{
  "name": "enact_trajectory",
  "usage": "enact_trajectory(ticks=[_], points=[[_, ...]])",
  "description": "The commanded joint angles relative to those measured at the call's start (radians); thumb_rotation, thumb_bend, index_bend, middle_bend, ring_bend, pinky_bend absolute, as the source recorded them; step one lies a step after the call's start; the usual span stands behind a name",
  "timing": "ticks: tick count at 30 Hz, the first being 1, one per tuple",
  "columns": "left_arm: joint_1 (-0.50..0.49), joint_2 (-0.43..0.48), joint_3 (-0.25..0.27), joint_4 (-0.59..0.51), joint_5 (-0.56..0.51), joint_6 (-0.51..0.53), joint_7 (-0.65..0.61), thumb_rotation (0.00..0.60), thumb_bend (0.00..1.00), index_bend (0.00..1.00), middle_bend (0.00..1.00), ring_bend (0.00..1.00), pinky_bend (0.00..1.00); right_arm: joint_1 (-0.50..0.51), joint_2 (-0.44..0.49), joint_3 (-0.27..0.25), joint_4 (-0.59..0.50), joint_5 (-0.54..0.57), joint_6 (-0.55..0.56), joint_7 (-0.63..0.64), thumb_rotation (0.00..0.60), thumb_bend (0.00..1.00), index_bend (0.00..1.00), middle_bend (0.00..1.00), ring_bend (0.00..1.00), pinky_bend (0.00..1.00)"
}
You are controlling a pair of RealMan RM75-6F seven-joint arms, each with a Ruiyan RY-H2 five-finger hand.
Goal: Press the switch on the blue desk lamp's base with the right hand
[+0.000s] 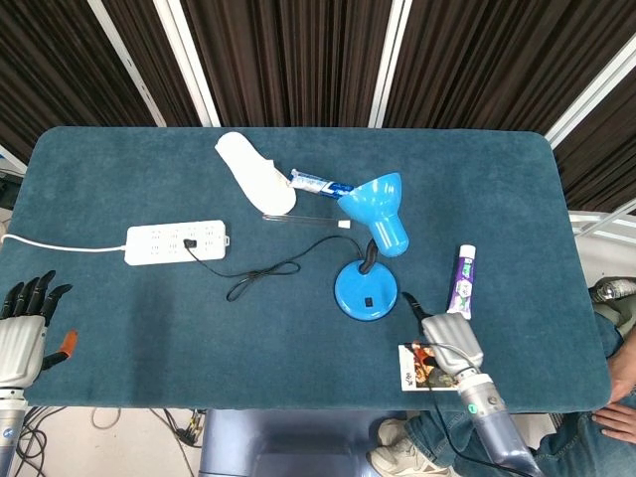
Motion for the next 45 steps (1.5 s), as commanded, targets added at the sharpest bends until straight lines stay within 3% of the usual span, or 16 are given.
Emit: enact_trajectory(ticks=[1, 9, 19, 45], points=[[0.0, 0.001, -0.001, -0.001, -0.002, 0.0, -0.001, 0.6, 0.38, 0.16, 0.0, 0.0, 0.0, 0.04, -0.057, 0.017, 0.012, 0.059, -0.024, -0.065, 0.6, 0.46, 0.0, 0.54, 0.69, 0.72], [0.0, 0.001, 0.0, -0.002, -0.002, -0.002, -0.005, 0.6, 0.38, 0.16, 0.0, 0.0, 0.0, 0.089, -0.128, 0.015, 0.038, 0.165, -0.034, -0.185, 0.6, 0.46, 0.0, 0.54, 0.69, 0.78], [-0.001, 0.001, 0.0, -0.004, -0.004, -0.004, -0.004, 0.6, 0.38, 0.16, 0.0, 0.0, 0.0, 0.129, -0.166, 0.011, 0.058, 0.252, -0.031, -0.244, 0.6, 0.46, 0.01, 0.54, 0.69, 0.84], [0.0, 0.002, -0.003, -0.005, -0.008, -0.001, -0.004, 0.6, 0.38, 0.16, 0.0, 0.0, 0.0, 0.178, -0.192, -0.022, 0.065, 0.31, 0.0, -0.274, 0.6, 0.46, 0.01, 0.54, 0.69, 0.95]])
